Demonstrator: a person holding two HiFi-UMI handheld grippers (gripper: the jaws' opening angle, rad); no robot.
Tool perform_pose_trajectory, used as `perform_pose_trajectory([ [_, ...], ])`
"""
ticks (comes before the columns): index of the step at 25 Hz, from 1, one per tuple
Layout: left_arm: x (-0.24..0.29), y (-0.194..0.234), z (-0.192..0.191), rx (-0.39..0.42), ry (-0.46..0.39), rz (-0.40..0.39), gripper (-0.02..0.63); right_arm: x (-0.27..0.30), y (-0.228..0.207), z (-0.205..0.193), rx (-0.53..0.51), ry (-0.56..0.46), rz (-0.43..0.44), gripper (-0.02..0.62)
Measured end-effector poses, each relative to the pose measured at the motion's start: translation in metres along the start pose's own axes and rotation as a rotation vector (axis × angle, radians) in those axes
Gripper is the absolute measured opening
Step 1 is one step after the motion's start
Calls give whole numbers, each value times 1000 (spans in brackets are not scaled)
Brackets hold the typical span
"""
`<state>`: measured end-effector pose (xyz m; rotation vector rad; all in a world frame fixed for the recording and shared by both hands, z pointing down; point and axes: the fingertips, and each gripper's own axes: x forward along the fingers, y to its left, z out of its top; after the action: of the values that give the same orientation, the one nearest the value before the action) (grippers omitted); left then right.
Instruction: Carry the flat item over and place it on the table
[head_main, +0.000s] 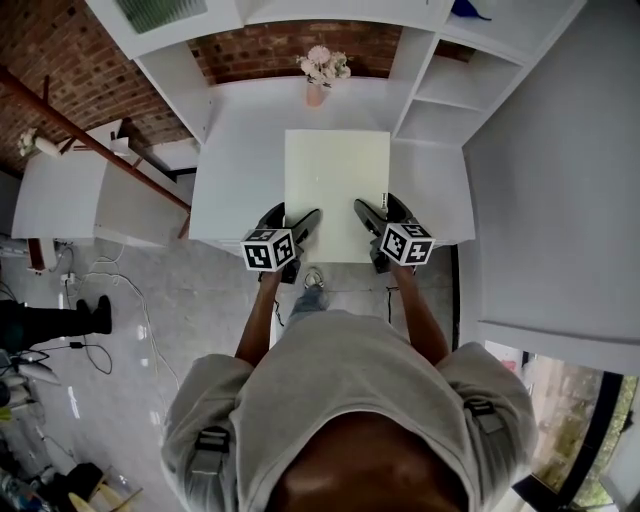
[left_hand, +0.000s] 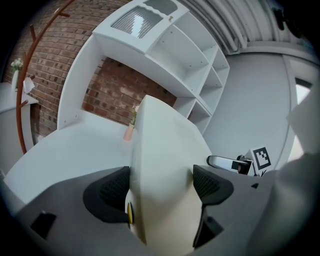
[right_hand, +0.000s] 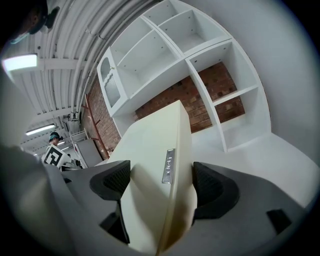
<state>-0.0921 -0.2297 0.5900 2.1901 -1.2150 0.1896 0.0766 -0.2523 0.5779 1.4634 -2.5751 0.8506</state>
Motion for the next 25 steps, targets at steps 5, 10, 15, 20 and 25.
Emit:
perform_pose_trajectory([
  [5, 15, 24, 36, 11, -13, -19, 407, 35, 4, 26, -10, -18, -12, 393],
  [10, 34, 51, 66, 19, -23, -34, 407, 72, 3, 46, -15, -34, -19, 393],
  [15, 51, 73, 90, 25, -19, -46, 407, 102, 1, 62, -15, -46, -36, 393],
  [20, 70, 91, 105, 34, -11, -67, 407, 126, -5, 70, -11, -53, -60, 393],
  [25, 84, 107, 112, 31, -3, -83, 407, 145, -9, 73, -7, -56, -76, 393],
])
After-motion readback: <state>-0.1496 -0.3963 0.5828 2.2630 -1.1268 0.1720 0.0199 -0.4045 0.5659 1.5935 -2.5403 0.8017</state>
